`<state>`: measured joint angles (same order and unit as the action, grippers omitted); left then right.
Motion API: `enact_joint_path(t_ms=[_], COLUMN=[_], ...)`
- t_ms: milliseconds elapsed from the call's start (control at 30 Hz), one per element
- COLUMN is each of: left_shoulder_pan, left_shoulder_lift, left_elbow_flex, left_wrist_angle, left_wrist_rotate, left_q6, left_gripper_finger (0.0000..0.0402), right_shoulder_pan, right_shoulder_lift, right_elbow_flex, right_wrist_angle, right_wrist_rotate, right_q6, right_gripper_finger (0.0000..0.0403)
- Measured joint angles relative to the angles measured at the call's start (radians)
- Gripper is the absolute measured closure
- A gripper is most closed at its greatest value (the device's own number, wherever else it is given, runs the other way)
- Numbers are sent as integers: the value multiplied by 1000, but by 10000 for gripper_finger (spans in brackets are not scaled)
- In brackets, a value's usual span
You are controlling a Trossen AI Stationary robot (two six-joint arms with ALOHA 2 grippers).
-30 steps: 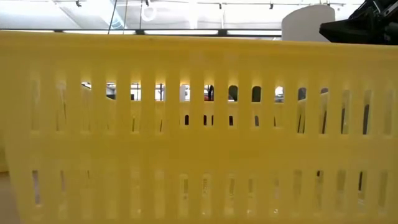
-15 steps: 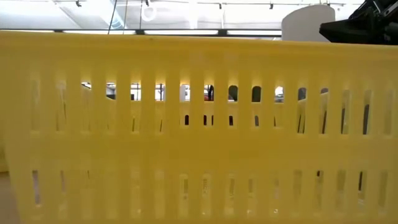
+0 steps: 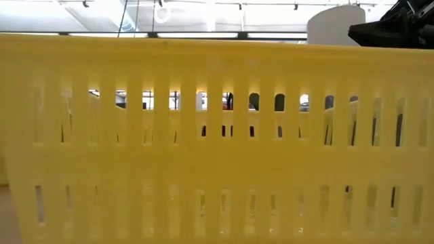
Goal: Stack baskets on shelf by color
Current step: Stack the bottom left yellow bin on top of the middle yellow bin
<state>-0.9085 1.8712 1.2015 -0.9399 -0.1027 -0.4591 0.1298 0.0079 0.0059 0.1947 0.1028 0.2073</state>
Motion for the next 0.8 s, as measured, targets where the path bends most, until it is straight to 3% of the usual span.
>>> enact_joint_path(t_ms=[367, 533, 800], left_shoulder_pan=[-5, -3, 25], left_shoulder_lift=[-155, -171, -173], left_elbow_flex=[3, 96, 230], left_wrist_angle=[-28, -90, -233], left_wrist_rotate=[56, 51, -106], left_q6=[30, 102, 261], left_gripper_finger=[399, 400, 401], right_shoulder_pan=[0, 0, 0], right_shoulder_lift=[0, 0, 0], right_elbow_flex=[0, 0, 0], right_wrist_angle=[0, 0, 0], right_wrist_rotate=[0, 0, 0], right_q6=[0, 0, 0], right_gripper_finger=[376, 376, 376])
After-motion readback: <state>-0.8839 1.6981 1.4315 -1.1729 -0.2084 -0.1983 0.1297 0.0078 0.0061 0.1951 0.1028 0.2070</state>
